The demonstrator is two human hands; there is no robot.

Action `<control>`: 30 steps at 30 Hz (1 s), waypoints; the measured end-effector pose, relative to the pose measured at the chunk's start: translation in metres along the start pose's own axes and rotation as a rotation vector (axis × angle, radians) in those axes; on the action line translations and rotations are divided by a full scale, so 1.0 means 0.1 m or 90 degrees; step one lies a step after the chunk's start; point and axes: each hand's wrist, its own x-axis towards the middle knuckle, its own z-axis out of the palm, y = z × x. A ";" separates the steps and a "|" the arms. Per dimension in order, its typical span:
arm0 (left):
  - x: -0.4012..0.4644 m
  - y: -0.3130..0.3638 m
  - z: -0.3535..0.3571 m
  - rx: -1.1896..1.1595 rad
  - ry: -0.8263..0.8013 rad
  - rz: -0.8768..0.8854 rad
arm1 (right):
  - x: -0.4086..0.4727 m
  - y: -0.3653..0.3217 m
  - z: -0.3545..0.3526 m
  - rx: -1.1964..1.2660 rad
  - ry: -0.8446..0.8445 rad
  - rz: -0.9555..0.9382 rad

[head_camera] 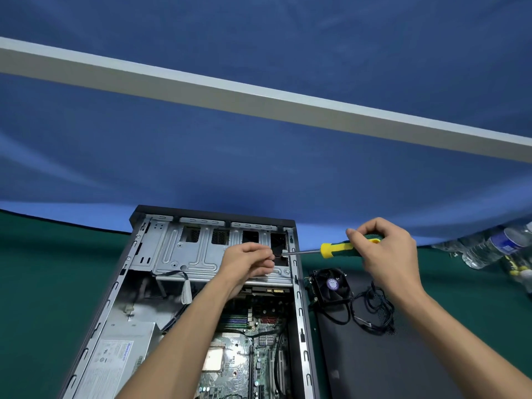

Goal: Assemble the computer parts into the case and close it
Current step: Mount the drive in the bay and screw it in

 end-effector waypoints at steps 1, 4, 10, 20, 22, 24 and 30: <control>0.01 0.01 -0.02 -0.028 -0.005 -0.012 | -0.01 0.00 0.00 0.008 0.002 -0.003; 0.03 0.03 -0.10 -0.128 -0.014 -0.049 | -0.02 0.00 0.00 0.037 0.012 -0.011; 0.07 -0.02 -0.19 -0.264 -0.016 -0.055 | -0.04 -0.05 0.06 0.086 0.024 -0.017; 0.06 -0.02 -0.19 -0.306 -0.001 -0.043 | -0.06 -0.15 0.24 0.139 0.007 -0.010; 0.06 -0.01 -0.19 -0.304 -0.005 -0.042 | -0.07 -0.17 0.26 0.148 0.003 -0.002; 0.05 -0.01 -0.19 -0.302 -0.013 -0.041 | -0.06 -0.18 0.27 0.144 0.000 -0.003; 0.05 0.00 -0.18 -0.271 -0.035 -0.043 | -0.04 -0.18 0.26 0.130 -0.008 -0.010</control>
